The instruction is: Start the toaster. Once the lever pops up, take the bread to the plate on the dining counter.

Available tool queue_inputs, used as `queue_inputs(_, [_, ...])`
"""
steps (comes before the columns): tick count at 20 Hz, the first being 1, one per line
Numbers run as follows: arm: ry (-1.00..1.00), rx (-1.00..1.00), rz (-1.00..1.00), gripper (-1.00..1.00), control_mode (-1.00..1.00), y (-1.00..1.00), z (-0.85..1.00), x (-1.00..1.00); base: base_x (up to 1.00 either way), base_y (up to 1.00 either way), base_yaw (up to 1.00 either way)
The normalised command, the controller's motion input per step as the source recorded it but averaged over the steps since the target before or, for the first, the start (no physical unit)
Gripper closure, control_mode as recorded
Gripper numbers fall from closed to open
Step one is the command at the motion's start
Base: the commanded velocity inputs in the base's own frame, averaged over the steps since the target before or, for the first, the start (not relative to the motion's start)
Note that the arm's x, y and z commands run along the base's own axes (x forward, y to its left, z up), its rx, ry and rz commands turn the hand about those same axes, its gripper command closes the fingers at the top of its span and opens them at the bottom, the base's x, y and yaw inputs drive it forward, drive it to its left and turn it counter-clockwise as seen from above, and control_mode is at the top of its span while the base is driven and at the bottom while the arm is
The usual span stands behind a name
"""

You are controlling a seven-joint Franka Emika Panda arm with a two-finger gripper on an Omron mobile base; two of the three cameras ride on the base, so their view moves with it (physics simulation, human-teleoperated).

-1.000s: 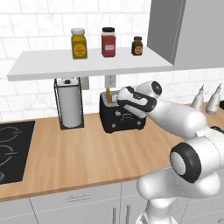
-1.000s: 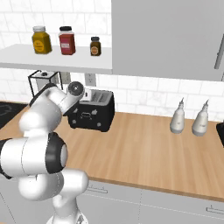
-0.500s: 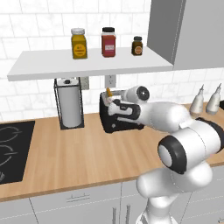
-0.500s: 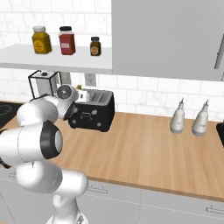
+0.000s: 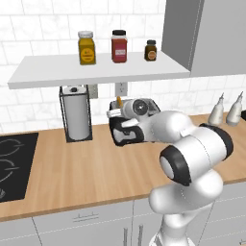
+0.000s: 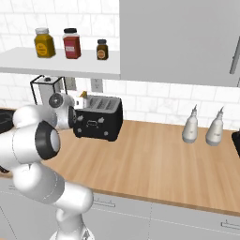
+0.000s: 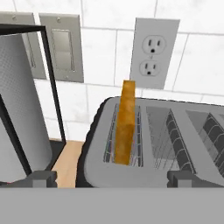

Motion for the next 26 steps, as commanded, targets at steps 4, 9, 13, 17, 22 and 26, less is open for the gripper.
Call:
queue_inputs(4, [0.01,0.0,0.0,-1.0,-1.0,-0.03,0.07,0.18,0.0,0.0,0.0])
queue_inputs(9, [0.0,0.02,0.0,-1.0,-1.0,-0.13,0.08,0.01,0.0,0.0,0.0])
queue_inputs(13, [0.0,0.01,0.0,-1.0,-1.0,-0.14,0.11,0.08,0.0,0.0,0.0])
queue_inputs(17, [0.0,0.03,0.0,-1.0,-1.0,-0.26,0.32,0.02,0.0,0.0,0.0])
queue_inputs(22, [0.05,0.0,0.0,-1.0,-1.0,-0.04,0.23,0.13,0.0,0.0,0.0])
queue_inputs(26, [0.09,0.0,0.0,-1.0,-1.0,0.0,0.03,0.42,0.0,0.0,0.0])
